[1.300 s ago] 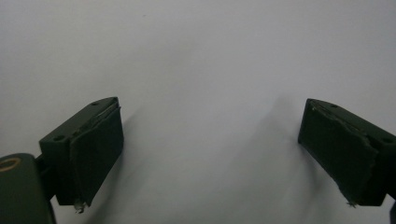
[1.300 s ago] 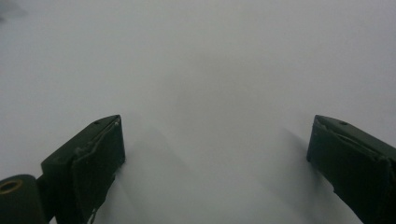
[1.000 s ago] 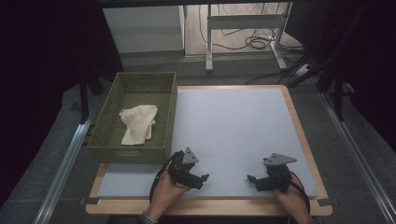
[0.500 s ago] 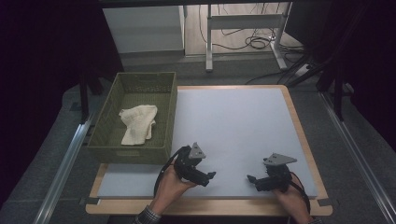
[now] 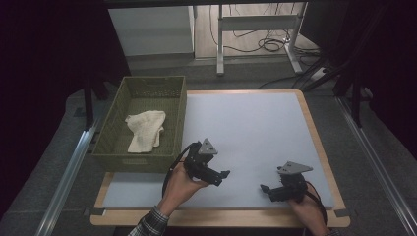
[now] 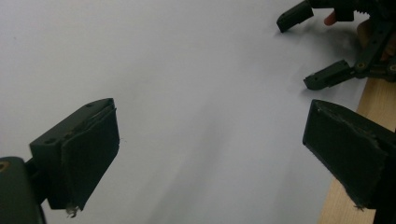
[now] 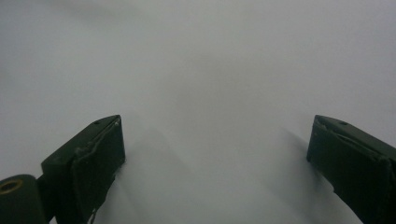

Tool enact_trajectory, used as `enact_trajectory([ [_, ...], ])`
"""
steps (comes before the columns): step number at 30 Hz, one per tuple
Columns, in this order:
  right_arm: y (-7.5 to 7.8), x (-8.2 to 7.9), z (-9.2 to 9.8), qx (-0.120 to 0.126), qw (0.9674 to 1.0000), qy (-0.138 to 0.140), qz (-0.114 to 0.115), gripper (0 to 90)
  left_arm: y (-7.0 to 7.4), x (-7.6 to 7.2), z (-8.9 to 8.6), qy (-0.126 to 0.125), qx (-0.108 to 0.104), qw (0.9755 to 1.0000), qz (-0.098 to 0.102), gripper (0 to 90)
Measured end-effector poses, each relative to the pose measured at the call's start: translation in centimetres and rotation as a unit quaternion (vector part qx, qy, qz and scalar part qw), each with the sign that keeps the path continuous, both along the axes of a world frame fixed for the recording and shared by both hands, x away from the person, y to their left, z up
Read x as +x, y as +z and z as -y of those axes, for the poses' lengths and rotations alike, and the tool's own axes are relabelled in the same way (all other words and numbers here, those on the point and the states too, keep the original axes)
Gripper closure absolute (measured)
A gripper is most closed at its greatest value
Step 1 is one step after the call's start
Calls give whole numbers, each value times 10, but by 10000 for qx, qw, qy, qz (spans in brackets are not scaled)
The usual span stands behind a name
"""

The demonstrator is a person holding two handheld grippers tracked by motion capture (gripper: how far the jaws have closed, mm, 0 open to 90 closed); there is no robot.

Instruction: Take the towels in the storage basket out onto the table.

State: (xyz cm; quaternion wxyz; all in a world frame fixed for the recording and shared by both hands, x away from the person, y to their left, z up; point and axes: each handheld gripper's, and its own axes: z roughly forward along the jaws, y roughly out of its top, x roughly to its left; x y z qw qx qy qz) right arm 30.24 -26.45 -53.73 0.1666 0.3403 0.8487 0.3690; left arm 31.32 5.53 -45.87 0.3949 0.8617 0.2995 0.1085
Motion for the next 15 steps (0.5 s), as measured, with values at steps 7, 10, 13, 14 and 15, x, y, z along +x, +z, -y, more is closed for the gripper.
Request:
enact_trajectory([
  [7, 0, 0, 0, -6, 10000, 11, -5, 44, 16, 11, -4, 75, 96, 9999, 59, 37],
  [10, 0, 0, 0, 12, 10000, 3, 7, 44, 26, 20, -10, 115, 137, 9998, 44, 37],
  [13, 0, 0, 0, 15, 10000, 2, 5, 44, 31, 28, -16, 62, 74, 9999, -67, 35],
  [14, 0, 0, 0, 14, 10000, 4, 7, 44, 32, 31, -18, 72, 56, 9999, -115, 34],
  [15, 0, 0, 0, 14, 10000, 4, 7, 44, 33, 33, -20, 109, 62, 9998, -121, 32],
])
